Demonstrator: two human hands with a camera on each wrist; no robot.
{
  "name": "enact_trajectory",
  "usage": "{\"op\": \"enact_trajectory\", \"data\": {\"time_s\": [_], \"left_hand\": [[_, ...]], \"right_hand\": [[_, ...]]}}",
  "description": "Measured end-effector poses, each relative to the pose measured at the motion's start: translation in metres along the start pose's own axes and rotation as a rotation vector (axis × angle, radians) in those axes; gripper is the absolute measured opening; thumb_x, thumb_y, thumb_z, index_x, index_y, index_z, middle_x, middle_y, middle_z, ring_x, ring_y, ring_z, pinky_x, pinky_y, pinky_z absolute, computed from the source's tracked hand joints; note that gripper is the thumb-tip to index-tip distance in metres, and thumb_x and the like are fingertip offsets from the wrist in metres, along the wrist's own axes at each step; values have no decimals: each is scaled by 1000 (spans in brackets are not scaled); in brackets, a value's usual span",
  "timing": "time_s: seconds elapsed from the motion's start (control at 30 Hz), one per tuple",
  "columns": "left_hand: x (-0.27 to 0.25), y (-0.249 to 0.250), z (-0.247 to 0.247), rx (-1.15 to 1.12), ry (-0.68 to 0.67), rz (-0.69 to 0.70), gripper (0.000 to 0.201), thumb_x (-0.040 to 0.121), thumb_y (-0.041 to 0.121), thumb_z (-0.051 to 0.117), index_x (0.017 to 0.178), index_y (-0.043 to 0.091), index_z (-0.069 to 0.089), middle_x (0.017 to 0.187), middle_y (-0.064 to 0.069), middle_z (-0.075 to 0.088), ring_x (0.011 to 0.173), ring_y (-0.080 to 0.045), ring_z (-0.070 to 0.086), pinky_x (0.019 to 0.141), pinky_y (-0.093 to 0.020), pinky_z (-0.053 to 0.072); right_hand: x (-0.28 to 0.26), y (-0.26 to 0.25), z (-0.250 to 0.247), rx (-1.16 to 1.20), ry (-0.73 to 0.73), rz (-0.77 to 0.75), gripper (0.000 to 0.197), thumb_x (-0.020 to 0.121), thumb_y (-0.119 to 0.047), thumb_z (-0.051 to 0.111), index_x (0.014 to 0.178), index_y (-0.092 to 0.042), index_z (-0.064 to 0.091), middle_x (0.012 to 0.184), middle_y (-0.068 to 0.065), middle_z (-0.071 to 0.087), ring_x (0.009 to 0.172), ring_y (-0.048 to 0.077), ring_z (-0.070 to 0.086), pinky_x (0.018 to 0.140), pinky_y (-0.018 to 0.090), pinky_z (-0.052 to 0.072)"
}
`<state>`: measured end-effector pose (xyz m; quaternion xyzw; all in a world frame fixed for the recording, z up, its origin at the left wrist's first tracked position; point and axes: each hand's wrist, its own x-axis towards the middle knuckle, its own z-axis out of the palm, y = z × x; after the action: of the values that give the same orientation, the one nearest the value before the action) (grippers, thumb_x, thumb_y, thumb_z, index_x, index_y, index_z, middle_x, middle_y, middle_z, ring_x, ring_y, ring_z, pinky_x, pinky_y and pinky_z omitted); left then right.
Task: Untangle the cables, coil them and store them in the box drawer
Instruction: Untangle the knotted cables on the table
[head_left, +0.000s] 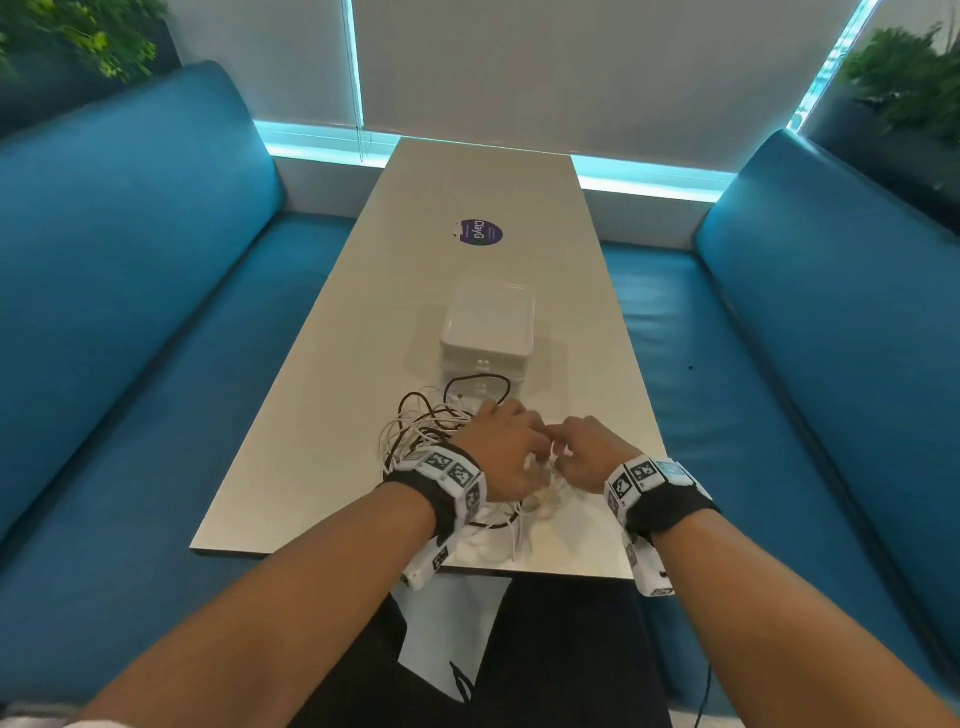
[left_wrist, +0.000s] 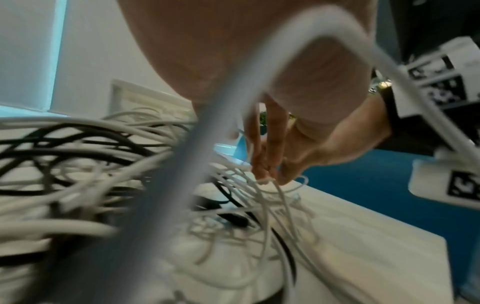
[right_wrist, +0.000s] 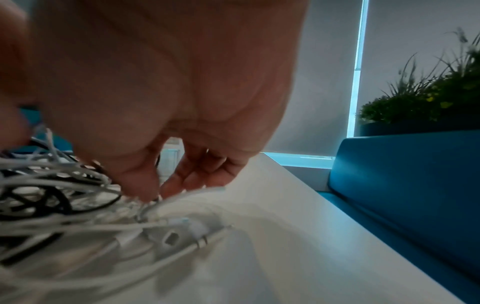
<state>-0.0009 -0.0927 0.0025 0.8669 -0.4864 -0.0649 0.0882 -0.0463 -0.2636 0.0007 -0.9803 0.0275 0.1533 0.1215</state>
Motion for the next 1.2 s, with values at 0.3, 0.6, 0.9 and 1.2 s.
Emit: {"op": "enact_trajectory", "data": {"time_s": [0.3,0.6,0.9,1.2], "left_hand": [[0,-4,18,223,-156,-16,28,86,50,61,102,30,73,117,3,55,117,-25,43,102,-46,30],[5,-7,20,147,-33,-231,37,100,45,41,109,25,70,115,-2,59,116,-27,46,102,-50,28],[3,-17,10,-43,26,-272,23,96,38,47,92,28,68,98,1,62,104,-25,52,98,-45,30],[4,-20,10,-317,172,-330,17,101,23,43,88,26,52,87,6,62,97,-25,60,87,-39,27]], "right_hand": [[-1,-1,3,-131,-66,-12,11,88,-20,66,97,-25,69,108,3,60,100,23,60,86,34,50],[5,1,-4,190,133,-88,10,94,-24,62,101,-22,55,105,2,60,89,19,55,77,28,41],[2,5,-3,98,70,31,21,88,-19,64,107,-23,72,116,1,66,107,19,60,92,26,44],[9,-27,-13,359,143,-76,38,99,-37,44,92,-12,72,97,8,69,90,25,63,79,37,46]]}}
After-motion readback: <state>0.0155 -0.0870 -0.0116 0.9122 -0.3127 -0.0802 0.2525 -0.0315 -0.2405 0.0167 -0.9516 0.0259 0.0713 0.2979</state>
